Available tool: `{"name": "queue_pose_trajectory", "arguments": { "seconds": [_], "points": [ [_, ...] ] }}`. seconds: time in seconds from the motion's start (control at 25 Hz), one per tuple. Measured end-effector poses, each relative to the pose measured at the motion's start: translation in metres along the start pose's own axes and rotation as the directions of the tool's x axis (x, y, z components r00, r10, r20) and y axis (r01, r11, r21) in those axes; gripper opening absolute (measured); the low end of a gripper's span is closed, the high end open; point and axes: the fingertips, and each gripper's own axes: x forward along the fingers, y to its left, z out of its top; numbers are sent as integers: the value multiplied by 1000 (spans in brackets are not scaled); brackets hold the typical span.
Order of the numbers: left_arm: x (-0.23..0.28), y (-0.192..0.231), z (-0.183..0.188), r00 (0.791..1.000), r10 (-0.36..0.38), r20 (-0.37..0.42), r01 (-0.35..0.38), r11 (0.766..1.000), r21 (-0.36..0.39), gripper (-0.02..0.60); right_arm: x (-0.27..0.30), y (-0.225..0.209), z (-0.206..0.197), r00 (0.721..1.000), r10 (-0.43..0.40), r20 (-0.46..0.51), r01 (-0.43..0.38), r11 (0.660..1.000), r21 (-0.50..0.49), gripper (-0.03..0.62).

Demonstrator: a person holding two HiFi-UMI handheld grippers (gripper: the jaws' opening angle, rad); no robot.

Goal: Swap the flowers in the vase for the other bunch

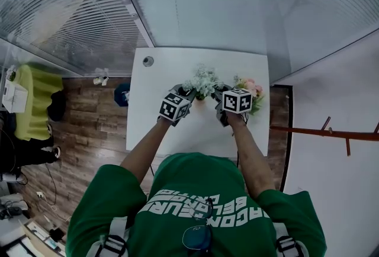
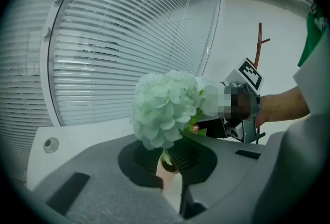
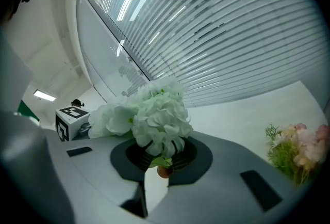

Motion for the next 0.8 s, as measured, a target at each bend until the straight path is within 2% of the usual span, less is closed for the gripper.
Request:
{"name": "queue_pose_trajectory", "arguments": {
  "seconds": [0.24, 0.4, 0.8],
  "points": [
    [-5, -7, -1, 1000, 18, 1, -18, 1000, -3, 25, -11, 0, -4, 1000, -9, -22, 8, 999, -37, 33],
    [-9, -6, -3, 999, 36, -1, -36, 999, -7, 26, -16, 1, -7, 999, -13, -47, 9, 998, -69, 60],
    [-19, -6, -15, 994, 106, -6, -106, 994, -38, 26, -33, -6, -14, 998, 0, -65, -6, 996, -89, 87]
  ]
}}
